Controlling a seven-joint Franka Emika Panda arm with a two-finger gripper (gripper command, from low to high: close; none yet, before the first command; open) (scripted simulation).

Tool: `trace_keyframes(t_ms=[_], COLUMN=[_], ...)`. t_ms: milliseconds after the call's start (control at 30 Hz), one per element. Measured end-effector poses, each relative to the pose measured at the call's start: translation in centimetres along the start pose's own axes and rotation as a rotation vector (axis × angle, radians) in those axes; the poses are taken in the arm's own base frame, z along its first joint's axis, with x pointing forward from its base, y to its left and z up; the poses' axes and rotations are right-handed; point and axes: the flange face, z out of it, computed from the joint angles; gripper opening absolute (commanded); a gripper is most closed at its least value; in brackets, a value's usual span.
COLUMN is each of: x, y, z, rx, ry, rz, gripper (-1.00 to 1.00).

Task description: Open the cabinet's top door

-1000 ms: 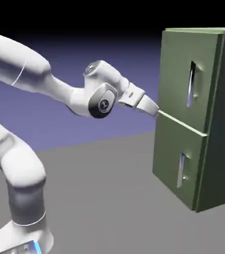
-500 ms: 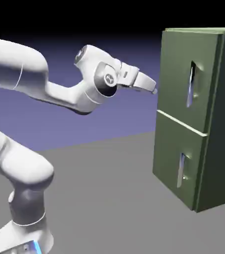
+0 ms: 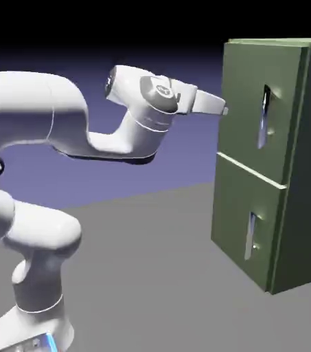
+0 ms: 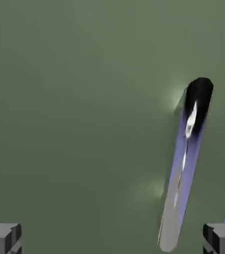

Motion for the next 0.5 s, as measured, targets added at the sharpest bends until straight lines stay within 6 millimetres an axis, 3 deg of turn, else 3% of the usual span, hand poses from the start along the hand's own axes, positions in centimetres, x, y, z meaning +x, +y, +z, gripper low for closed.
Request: trace_keyframes(t_ms=[233, 500], x=[1.0, 1.2], y=[1.9, 4.5], z=[2.0, 5.7], rx=[0.057, 0.128], ry=[0.083, 0.167], rz=[0.036, 0.083], gripper=[0.00, 0.00])
